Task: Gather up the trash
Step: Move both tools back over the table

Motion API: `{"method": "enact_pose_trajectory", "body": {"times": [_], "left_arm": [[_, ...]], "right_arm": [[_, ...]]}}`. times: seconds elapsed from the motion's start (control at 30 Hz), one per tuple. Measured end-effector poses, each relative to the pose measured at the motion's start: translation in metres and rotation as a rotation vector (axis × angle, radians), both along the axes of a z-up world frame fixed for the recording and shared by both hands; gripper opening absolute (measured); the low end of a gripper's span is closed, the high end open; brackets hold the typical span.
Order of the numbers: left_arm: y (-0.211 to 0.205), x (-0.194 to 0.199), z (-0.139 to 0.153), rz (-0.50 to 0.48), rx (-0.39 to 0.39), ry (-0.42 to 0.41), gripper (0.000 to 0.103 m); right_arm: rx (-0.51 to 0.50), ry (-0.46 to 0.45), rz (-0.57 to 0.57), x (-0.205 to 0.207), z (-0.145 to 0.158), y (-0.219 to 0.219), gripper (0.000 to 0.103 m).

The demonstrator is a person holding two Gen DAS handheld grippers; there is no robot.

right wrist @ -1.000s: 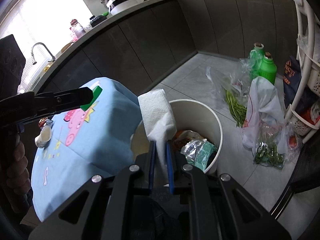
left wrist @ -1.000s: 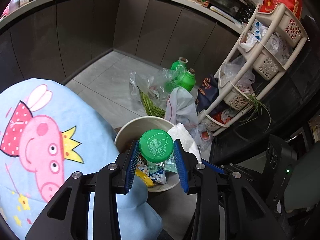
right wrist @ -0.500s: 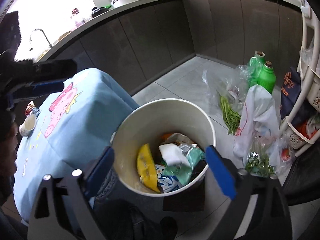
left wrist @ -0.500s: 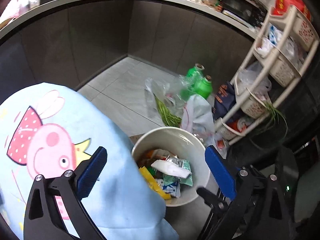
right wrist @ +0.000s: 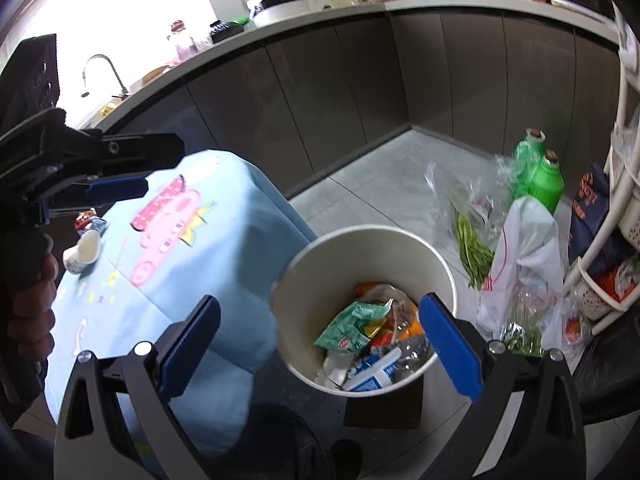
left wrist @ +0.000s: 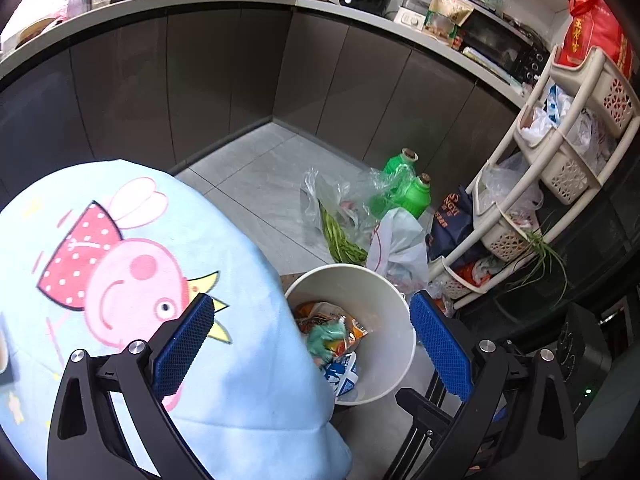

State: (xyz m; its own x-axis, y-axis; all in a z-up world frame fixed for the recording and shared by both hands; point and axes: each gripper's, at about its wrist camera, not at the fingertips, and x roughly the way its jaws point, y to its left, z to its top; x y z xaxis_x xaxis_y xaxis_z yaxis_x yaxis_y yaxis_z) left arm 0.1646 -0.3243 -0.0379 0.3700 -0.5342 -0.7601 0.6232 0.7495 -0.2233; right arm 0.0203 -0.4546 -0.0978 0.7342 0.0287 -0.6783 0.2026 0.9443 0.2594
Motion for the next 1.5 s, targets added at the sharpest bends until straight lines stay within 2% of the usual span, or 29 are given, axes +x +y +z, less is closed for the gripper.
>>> {"method": "enact_pose_trajectory", "body": {"times": [0.13, 0.23, 0.5, 0.83, 1.03, 1.33, 1.5], "left_arm": [[0.021, -0.005, 0.016, 0.033, -0.010, -0.017, 0.094], [0.039, -0.009, 0.027, 0.055, 0.011, -0.036, 0.094], [0.113, -0.021, 0.044, 0.161, 0.016, -0.050, 0.094], [0.244, -0.024, 0.034, 0.402, 0.017, -0.005, 0.094], [0.332, -0.022, 0.029, 0.564, -0.018, 0.025, 0.094], [0.419, -0.023, 0.027, 0.680, -0.043, 0.025, 0.094], [0.459, -0.021, 0.023, 0.749, -0.066, 0.033, 0.094]], "right_arm": [[0.003, -0.028, 0.035, 0.000, 0.020, 0.016, 0.100], [-0.005, -0.040, 0.072, 0.003, 0.033, 0.032, 0.100], [-0.045, -0.075, 0.220, 0.013, 0.055, 0.091, 0.100], [-0.068, -0.070, 0.366, 0.036, 0.065, 0.156, 0.100], [-0.070, -0.051, 0.476, 0.057, 0.067, 0.208, 0.100], [-0.095, -0.043, 0.675, 0.114, 0.076, 0.308, 0.099], [-0.111, -0.028, 0.704, 0.149, 0.072, 0.358, 0.099]]}}
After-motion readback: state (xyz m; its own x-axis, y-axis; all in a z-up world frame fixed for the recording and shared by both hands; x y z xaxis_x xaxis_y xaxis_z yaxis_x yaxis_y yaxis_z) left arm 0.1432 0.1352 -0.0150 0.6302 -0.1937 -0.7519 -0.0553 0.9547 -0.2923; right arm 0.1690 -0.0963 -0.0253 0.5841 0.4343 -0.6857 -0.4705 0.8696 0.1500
